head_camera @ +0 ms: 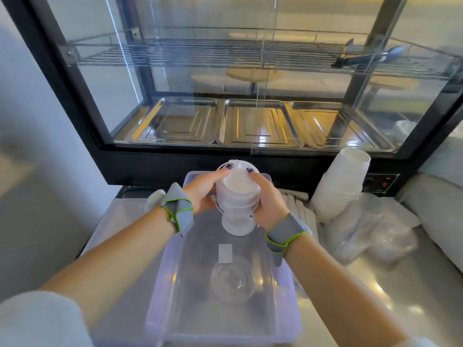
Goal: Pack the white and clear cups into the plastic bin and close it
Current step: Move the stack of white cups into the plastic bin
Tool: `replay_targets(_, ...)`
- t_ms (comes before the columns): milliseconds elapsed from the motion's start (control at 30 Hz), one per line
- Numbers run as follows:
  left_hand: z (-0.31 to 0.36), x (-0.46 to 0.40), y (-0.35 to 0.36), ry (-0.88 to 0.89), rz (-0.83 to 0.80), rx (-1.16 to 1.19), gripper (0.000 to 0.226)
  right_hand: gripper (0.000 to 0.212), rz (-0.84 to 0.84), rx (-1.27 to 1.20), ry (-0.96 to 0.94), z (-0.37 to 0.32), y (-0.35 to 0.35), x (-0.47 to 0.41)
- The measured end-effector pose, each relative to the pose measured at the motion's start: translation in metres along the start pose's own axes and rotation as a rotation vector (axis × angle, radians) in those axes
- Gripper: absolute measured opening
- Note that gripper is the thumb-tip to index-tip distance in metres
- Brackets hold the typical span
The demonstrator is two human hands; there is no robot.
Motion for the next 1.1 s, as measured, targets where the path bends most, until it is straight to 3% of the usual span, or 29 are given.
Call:
replay_targets(100, -0.011, -0.015, 0.003, -0.048, -0.012, 0.069, 0.027, 0.016, 0.175, 0.035, 0.060, 0.016, 0.002, -0.012)
replay_targets(167, -0.017, -0.026, 0.005, -0.073, -0.024, 0.089, 0.023, 0.046, 0.266, 0.060, 0.117, 0.027, 0.002, -0.020)
replay_targets(233, -0.022, -0.036, 0.006, -0.086, 0.002, 0.060, 0.028, 0.056, 0.336, 0.062, 0.113, 0.034, 0.001, -0.028)
replay_targets(333, -0.029, -0.048, 0.008, -0.106, 0.056, -0.001, 0.049, 0.050, 0.361, 0.056, 0.081, 0.042, -0.004, -0.034)
replay_targets(633, -0.044, -0.065, 0.004, -0.286, 0.039, 0.004, 0.064, 0.053, 0.447, 0.059, 0.113, 0.054, -0.012, -0.044)
replay_targets(833, -0.045, -0.059, 0.003, -0.291, 0.025, 0.093, 0.053, 0.059, 0.473, -0.055, 0.215, 0.066, -0.012, -0.053)
replay_targets(1000, -0.048, -0.058, 0.004, -0.257, 0.041, 0.134, 0.042, 0.080, 0.421, 0.112, 0.162, 0.071, -0.014, -0.052)
replay_targets(1100, -0.049, -0.060, 0.003, -0.253, 0.054, 0.139, 0.045, 0.079, 0.462, 0.165, 0.150, 0.071, -0.015, -0.054)
Point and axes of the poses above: each hand's wrist, its own x-axis away from the middle knuckle, its own y-axis out of the palm, z = x × y, the point moved 2 cm from there along -x, towards the middle knuckle, and after that the axes turned 7 degrees about -z, right-handed, at the moved point
